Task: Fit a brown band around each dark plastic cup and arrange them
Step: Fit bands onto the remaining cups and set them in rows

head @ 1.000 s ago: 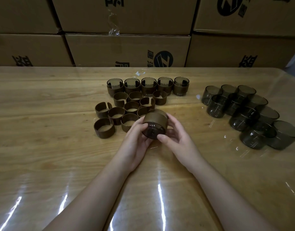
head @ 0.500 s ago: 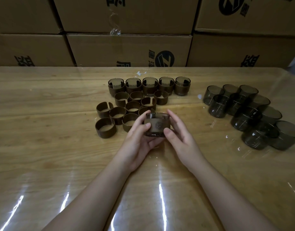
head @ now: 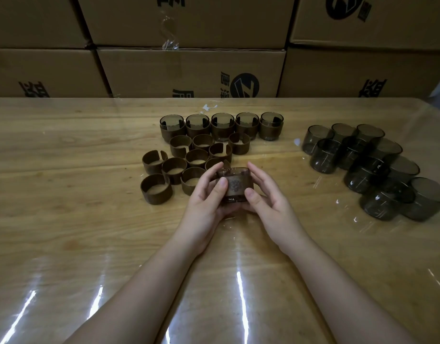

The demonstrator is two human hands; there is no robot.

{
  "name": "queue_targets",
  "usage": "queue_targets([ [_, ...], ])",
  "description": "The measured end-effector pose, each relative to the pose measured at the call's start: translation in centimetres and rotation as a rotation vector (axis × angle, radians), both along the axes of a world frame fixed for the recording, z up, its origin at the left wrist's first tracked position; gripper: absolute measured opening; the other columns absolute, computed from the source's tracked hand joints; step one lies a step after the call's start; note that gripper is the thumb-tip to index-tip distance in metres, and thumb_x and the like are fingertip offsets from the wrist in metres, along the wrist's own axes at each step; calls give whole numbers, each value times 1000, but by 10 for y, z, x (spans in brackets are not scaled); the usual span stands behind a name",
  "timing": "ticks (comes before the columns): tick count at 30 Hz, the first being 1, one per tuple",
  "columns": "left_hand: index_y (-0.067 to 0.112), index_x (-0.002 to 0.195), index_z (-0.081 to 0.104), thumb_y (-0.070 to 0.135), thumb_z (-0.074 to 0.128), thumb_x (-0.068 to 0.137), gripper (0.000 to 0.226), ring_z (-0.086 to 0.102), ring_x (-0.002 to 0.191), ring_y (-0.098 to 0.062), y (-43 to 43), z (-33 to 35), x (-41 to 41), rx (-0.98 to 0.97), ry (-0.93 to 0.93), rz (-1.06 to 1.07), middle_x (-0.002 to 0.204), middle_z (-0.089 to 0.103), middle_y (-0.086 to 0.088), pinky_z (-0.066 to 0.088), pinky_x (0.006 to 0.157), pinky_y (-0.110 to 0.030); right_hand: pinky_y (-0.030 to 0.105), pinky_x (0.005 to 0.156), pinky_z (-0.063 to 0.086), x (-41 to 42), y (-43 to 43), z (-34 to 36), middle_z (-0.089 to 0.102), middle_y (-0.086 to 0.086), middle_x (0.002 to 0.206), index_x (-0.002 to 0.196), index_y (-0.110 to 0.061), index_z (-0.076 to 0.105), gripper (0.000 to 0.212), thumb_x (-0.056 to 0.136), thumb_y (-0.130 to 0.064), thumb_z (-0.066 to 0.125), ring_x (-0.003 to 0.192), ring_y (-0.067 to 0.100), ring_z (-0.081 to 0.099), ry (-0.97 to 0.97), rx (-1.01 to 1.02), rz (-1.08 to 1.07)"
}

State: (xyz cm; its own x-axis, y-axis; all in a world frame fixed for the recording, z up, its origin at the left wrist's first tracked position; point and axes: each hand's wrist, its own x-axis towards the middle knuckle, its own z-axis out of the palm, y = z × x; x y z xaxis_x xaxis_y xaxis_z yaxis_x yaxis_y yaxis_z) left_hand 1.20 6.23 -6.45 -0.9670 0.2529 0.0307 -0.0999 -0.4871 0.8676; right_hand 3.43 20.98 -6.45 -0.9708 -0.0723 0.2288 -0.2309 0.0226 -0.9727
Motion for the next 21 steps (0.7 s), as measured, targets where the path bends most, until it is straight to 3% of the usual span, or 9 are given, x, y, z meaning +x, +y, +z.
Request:
queue_targets([
  [4,24,122,55,29,56,86,36,65,107,-19,0,0,0,-78,39,5,114,65,-3,57,84,-38,38,101,50,-1,2,1,44,0,144,130,-42,45,44,95,-18,54,111,-3,60,-28,16,-7],
  [7,23,118,55,30,55,87,32,65,104,-18,0,1,0,-105,46,-10,109,66,-2,56,89,-41,35,99,51,-1,2,1,44,2,143,128,-41,46,42,95,-16,54,109,-7,59,-22,12,-5],
  [13,15,119,53,21,47,98,23,65,101,-19,1,3,2,-130,47,3,109,64,-5,58,84,-36,33,96,52,-3,5,-1,45,2,143,129,-38,47,41,96,-15,55,112,-2,60,-53,0,-1],
  [18,24,118,56,29,54,89,29,67,100,-15,3,1,1,-127,34,23,102,70,6,58,82,-37,38,99,51,-3,4,-1,44,4,143,129,-38,46,41,96,-15,55,111,-4,60,-52,19,-11],
  [21,30,121,57,32,57,84,37,67,103,-15,4,2,1,-122,27,42,109,68,4,57,79,-34,43,100,50,-2,3,-2,45,4,142,128,-42,46,41,95,-19,56,111,-2,61,-52,31,-22],
])
